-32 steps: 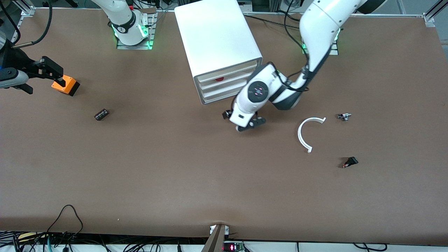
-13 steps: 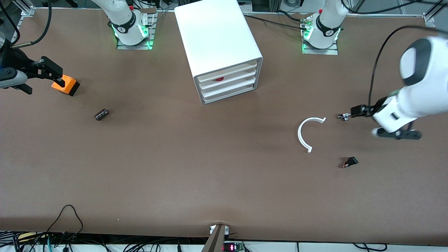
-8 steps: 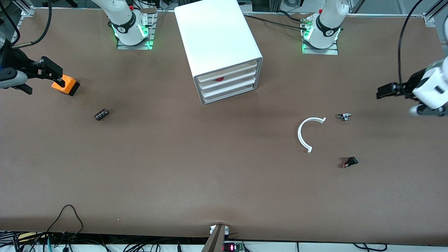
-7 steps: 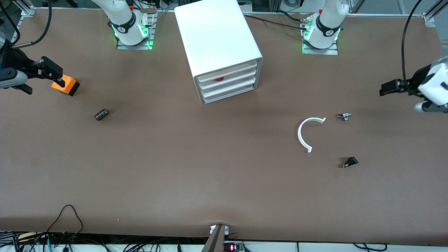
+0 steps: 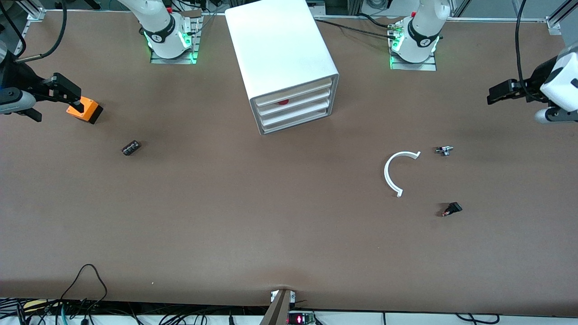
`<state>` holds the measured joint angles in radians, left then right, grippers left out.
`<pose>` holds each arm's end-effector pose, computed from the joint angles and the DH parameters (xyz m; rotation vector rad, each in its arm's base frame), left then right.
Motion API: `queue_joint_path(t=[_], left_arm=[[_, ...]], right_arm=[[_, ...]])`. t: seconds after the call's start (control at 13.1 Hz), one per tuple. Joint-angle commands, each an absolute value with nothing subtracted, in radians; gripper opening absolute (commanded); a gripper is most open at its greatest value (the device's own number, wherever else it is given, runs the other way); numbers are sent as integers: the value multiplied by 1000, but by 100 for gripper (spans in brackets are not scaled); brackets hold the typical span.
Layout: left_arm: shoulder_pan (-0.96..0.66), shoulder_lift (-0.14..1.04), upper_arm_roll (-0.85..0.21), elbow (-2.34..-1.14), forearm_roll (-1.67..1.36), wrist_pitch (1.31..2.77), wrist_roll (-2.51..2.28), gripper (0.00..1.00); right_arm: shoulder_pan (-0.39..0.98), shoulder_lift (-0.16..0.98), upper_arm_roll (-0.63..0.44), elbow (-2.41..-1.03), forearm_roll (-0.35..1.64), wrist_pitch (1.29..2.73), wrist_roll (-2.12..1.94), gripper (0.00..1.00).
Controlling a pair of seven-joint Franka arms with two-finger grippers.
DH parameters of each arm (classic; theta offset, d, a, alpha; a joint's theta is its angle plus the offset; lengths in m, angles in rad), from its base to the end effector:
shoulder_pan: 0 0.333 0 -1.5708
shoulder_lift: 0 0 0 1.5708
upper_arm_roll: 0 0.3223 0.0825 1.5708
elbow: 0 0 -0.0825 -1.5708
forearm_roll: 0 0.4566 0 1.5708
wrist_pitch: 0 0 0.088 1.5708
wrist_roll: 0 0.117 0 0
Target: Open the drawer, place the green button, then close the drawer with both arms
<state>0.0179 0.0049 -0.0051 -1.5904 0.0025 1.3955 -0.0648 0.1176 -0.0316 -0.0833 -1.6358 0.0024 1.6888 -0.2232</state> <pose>0.6055 0.0081 0.5940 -3.1160 -0.1213 0.3124 0.6286 0.0211 0.6157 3.1099 0.4022 0.1327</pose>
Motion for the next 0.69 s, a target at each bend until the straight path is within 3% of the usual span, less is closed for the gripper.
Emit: queue_joint_path(t=[0.0, 0.61], left_arm=[[32, -2, -11, -1545, 26, 1387, -67, 100], [34, -2, -2, -1499, 31, 1393, -3, 100]], right_arm=[[112, -23, -78, -1618, -3, 1693, -210, 100], [107, -17, -80, -1618, 3, 1698, -207, 100]])
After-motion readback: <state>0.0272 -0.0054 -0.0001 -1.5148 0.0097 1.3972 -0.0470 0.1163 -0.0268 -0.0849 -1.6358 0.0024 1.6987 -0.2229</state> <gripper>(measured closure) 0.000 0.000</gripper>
